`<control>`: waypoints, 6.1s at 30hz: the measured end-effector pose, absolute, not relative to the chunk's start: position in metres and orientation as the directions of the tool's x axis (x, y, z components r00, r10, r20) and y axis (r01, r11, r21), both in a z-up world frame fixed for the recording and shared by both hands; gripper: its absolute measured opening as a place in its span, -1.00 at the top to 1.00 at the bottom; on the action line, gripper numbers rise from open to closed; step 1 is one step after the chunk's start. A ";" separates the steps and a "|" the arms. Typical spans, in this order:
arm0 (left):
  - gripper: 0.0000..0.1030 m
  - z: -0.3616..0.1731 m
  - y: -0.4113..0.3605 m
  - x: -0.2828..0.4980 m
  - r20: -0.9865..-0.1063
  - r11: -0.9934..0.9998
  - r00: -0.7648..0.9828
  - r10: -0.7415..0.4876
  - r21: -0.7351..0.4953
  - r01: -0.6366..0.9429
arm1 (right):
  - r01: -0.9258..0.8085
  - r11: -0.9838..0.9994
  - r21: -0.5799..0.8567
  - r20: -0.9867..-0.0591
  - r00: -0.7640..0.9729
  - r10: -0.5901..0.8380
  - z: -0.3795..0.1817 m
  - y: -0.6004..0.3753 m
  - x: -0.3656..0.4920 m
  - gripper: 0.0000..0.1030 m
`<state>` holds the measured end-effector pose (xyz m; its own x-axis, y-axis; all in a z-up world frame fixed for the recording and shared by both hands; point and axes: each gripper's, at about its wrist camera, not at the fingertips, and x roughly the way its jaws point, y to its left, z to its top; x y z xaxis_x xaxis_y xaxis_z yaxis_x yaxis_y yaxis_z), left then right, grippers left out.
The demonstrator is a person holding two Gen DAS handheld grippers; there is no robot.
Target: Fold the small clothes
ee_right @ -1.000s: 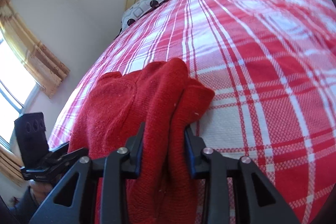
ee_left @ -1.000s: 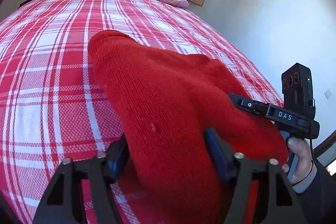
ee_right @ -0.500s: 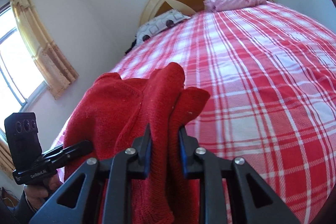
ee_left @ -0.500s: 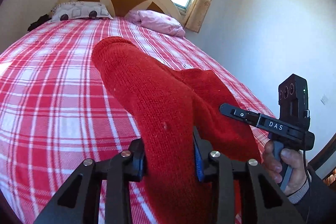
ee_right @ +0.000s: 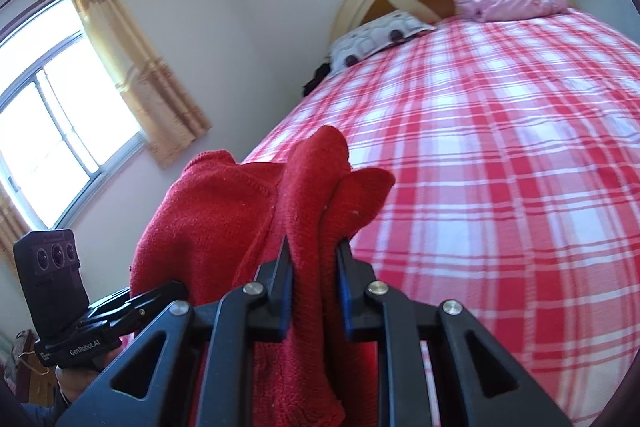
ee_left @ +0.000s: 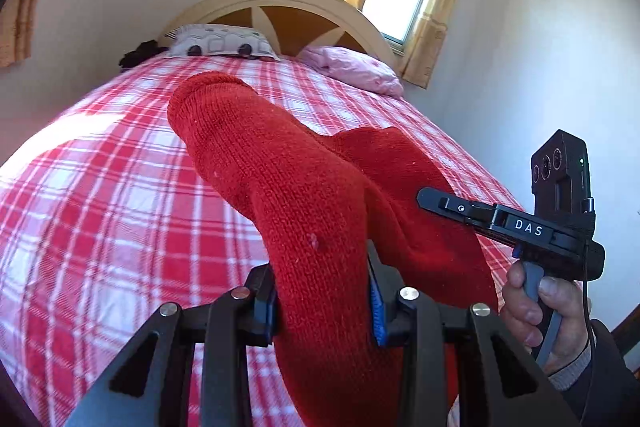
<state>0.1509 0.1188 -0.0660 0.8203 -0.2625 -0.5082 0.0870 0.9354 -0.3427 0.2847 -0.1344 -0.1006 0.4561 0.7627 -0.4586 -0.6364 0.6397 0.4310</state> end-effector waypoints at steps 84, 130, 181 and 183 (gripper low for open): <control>0.00 -0.152 0.250 0.077 -0.663 0.908 0.745 -0.073 -0.353 -0.227 | -0.678 0.655 0.333 -0.686 0.302 0.661 -0.188 0.037 0.240 0.38; -0.98 -0.020 0.204 0.003 -0.347 0.953 0.904 0.251 -0.076 -0.293 | -0.714 0.700 0.029 -0.408 0.631 0.660 -0.050 -0.034 0.064 -1.00; -0.98 -0.017 0.196 0.002 -0.352 0.956 0.904 0.243 -0.071 -0.284 | -0.719 0.694 0.012 -0.342 0.650 0.679 -0.043 -0.038 0.053 -1.00; -0.98 -0.018 0.197 0.003 -0.355 0.957 0.904 0.239 -0.075 -0.282 | -0.721 0.693 0.011 -0.347 0.647 0.679 -0.045 -0.037 0.053 -1.00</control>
